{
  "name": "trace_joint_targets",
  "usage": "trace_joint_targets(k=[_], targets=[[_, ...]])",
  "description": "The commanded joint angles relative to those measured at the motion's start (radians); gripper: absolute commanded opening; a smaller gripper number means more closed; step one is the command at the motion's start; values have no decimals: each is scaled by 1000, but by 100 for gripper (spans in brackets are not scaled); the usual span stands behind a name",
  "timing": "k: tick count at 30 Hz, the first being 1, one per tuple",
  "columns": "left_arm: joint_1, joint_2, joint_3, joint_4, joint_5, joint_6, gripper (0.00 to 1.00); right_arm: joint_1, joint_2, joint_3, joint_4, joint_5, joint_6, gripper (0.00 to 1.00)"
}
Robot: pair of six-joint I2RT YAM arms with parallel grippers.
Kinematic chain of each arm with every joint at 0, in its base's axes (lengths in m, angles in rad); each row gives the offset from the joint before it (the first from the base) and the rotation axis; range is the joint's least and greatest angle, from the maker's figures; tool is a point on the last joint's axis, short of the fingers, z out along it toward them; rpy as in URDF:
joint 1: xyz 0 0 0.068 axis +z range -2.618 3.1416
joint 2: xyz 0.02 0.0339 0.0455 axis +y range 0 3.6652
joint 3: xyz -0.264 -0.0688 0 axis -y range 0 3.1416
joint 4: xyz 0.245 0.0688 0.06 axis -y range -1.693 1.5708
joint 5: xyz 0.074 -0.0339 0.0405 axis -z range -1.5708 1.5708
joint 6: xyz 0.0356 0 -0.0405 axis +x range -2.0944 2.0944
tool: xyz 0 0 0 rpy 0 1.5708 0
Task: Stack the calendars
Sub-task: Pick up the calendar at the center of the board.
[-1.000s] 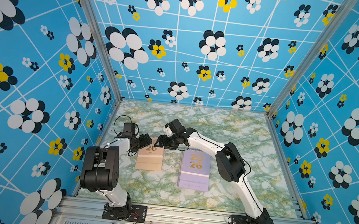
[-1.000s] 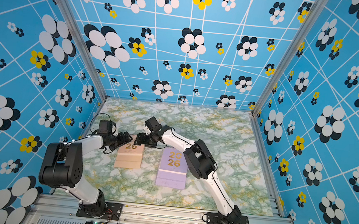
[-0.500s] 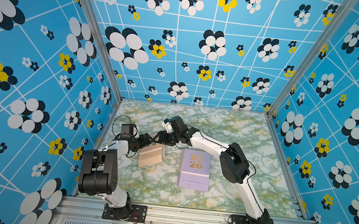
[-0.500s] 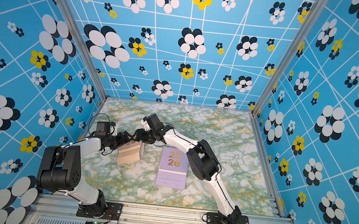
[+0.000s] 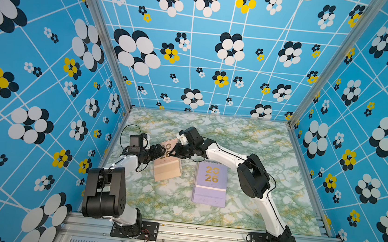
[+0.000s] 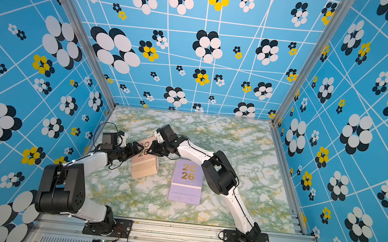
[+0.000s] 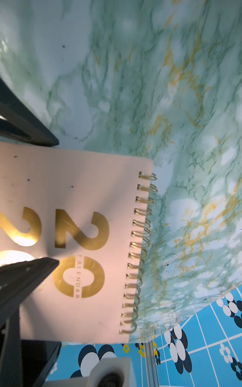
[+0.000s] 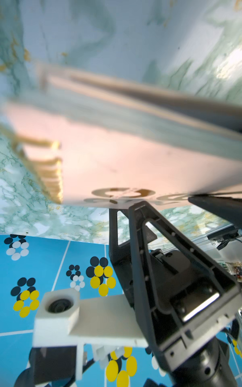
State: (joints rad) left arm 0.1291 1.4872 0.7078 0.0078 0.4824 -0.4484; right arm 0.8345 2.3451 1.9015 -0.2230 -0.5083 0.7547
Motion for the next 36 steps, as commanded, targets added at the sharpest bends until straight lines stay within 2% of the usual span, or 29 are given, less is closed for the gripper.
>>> trace_joint_targets(k=[1,4,14,24,29,36], targets=[[-2,-34,-8,50,59,-9,84,6,-30,-5,11,-6,-6,13],[-1,-45,-13,60,60,-11,84,6,-33,-7,14,-8,-5,0],[14,-104,-39,95,51,-16,86,-33,-109,-51,36,-10,2,0],[21,-170,-65,288,193,-77,88,-156,-308,-109,-18,-90,-55,0],[20,-140,-87,477,315,-150,87,-224,-394,-152,-26,-199,-68,0],[13,-47,-101,879,521,-372,86,-288,-474,-202,-66,-346,-134,0]])
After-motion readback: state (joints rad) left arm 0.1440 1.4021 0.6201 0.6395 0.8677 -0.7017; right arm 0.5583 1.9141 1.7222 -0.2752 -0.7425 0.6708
